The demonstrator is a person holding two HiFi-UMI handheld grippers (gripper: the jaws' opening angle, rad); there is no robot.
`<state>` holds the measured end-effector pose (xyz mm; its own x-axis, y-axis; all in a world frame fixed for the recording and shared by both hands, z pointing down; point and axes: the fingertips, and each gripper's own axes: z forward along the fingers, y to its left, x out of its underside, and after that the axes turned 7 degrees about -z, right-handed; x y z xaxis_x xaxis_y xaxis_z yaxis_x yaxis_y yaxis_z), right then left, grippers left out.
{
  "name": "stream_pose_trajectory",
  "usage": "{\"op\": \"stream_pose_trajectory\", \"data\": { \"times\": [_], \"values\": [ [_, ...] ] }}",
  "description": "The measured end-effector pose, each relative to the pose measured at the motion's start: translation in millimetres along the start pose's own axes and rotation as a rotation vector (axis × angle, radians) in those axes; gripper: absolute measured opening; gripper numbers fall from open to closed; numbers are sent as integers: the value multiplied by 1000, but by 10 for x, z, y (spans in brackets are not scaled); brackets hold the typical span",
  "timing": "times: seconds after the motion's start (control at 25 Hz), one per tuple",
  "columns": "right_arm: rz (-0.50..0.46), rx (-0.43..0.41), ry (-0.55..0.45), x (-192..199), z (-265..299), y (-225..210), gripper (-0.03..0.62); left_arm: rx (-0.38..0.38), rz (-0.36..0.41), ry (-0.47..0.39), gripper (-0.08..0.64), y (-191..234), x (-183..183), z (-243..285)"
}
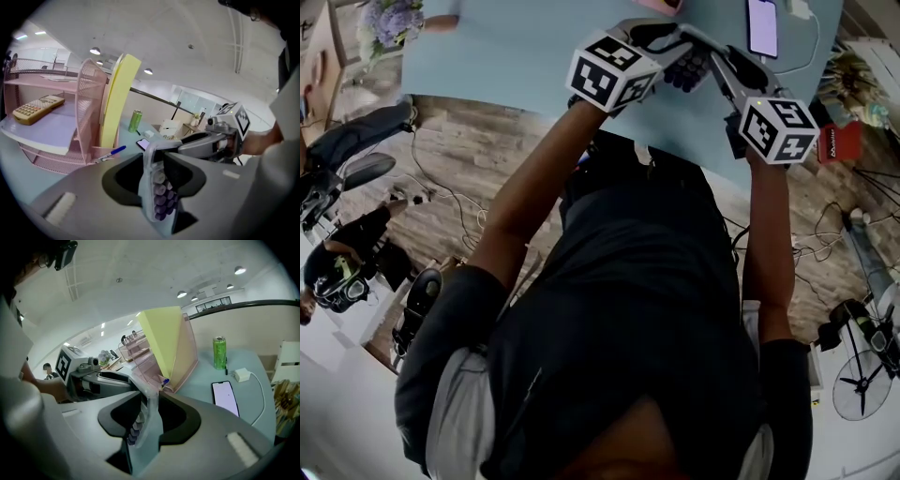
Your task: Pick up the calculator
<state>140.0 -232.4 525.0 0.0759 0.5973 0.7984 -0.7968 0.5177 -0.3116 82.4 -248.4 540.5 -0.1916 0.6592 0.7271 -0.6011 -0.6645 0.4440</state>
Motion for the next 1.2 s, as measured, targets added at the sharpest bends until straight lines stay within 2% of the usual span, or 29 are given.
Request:
{"op": "stream_pose_trajectory", "data": {
  "times": [0.64, 1.2],
  "values": [
    [-150, -29, -88, -722, -269, 414, 114, -27, 86, -131, 189, -227, -553, -613],
    [-224, -47, -127, -1087, -482, 715, 114, -31, 116, -207, 189, -417, -798, -1009]
  ]
}}
